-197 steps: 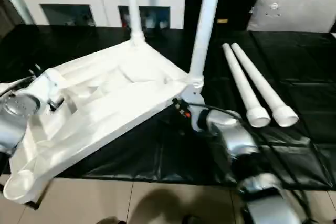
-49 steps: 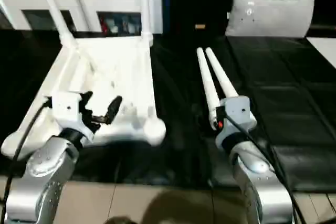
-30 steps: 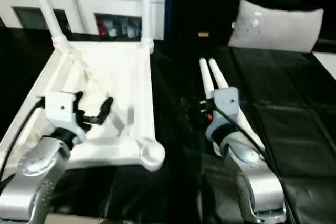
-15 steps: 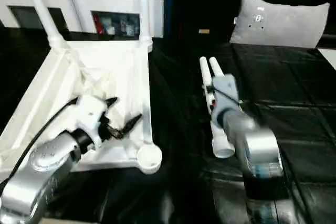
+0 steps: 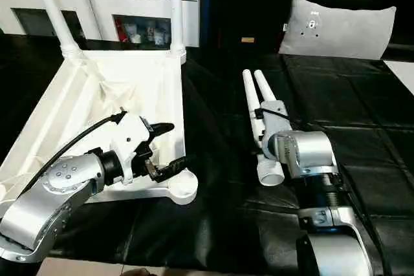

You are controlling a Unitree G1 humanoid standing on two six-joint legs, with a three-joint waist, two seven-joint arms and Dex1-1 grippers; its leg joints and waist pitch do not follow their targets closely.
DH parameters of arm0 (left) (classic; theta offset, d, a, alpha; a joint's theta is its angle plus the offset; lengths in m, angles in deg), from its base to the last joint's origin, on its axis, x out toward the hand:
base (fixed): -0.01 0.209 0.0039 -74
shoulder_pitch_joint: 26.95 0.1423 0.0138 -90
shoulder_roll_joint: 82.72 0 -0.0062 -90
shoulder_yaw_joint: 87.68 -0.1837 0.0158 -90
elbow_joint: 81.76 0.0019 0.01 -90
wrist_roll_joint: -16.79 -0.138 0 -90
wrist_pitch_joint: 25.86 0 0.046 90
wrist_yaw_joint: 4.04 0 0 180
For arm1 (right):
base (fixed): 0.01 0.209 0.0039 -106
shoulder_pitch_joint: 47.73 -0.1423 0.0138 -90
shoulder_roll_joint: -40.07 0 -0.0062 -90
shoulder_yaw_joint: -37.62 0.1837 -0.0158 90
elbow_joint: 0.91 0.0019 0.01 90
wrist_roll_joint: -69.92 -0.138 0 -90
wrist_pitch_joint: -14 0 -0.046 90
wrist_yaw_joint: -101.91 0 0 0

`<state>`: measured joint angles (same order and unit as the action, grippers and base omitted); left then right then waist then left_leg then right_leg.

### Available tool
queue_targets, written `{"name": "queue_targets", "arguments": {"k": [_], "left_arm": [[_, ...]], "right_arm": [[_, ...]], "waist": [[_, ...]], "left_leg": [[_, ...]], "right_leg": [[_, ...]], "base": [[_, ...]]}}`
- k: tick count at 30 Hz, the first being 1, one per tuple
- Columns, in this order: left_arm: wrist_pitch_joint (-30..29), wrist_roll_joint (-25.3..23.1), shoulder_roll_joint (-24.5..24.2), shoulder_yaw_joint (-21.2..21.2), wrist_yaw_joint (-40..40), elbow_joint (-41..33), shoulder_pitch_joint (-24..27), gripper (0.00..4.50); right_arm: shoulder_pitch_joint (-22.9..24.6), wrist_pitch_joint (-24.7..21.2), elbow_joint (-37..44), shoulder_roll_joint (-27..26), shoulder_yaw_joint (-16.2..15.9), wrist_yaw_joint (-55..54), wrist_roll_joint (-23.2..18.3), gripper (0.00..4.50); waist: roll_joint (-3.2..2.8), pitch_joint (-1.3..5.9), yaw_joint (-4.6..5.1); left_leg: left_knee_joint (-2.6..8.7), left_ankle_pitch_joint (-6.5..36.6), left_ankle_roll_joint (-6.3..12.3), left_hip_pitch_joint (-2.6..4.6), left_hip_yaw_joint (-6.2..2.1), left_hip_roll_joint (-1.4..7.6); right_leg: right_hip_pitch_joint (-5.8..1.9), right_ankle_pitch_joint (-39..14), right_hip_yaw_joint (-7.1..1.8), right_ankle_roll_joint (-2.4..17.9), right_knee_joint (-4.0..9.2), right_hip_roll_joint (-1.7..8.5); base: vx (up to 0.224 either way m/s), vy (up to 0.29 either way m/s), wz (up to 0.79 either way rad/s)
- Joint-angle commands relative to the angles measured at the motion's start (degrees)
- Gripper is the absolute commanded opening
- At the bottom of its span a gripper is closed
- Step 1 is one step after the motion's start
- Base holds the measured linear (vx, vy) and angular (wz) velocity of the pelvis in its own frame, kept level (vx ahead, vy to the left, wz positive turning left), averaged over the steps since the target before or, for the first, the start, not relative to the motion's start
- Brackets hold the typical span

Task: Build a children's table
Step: Pick table leg

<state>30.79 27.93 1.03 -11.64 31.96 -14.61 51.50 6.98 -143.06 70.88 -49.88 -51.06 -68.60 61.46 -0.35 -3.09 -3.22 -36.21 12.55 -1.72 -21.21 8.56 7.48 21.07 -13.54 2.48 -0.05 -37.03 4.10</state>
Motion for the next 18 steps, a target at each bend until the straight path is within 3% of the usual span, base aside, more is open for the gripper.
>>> {"name": "queue_targets", "arguments": {"k": [1, 5, 6, 9, 18], "left_arm": [[-0.5, 0.2, -0.7, -0.4, 0.3, -1.2, -0.2, 4.5], [-0.8, 0.4, -0.8, -0.6, 0.2, -1.6, 0.1, 4.5], [-0.8, 0.5, -0.8, -0.7, 0.2, -1.7, 0.2, 4.5], [-0.9, 0.5, -0.9, -0.8, 0.4, -2.0, 0.8, 4.5], [-0.8, 0.2, -0.8, -1.0, -0.4, -1.4, 1.9, 4.5]], "right_arm": [[-0.2, -1.5, 0.6, 0.6, -0.6, 1.5, -0.8, 3.4], [0.6, -3.4, 1.8, 2.0, -0.8, 3.9, -2.5, 3.21], [0.8, -3.8, 2.1, 2.3, -0.8, 4.1, -2.6, 2.96], [1.2, -4.7, 3.2, 2.7, -0.6, 4.6, -2.5, 2.85], [3.0, -5.2, 5.8, 4.1, -1.9, 6.6, -3.3, 2.02]], "waist": [[0.21, 3.2, -0.26], [0.3, 3.11, -0.4], [0.27, 3.08, -0.44], [0.17, 2.94, -0.48], [0.74, 2.75, -0.52]], "left_leg": [[5.22, 5.2, -2.27, 0.4, -1.44, 4.63], [5.25, 4.7, -1.8, 0.48, -1.26, 4.76], [5.28, 4.9, -1.82, 0.48, -1.25, 4.79], [5.41, 6.4, -2.13, 0.58, -1.2, 4.8], [5.67, 7.1, -2.27, 0.61, -1.08, 4.91]], "right_leg": [[-2.15, -1.7, -2.94, 13.3, 4.16, 4.64], [-2.14, -1.2, -2.95, 13.8, 4.15, 4.54], [-2.15, -1.4, -2.97, 13.8, 4.19, 4.6], [-2.01, -4.1, -3.06, 13.5, 4.48, 4.62], [-1.76, -7.6, -3.18, 12.6, 4.88, 4.67]], "base": [[0.0, 0.0, 0.0], [0.0, 0.0, 0.0], [0.0, 0.0, 0.0], [0.0, 0.0, 0.0], [0.0, 0.0, 0.0]]}}
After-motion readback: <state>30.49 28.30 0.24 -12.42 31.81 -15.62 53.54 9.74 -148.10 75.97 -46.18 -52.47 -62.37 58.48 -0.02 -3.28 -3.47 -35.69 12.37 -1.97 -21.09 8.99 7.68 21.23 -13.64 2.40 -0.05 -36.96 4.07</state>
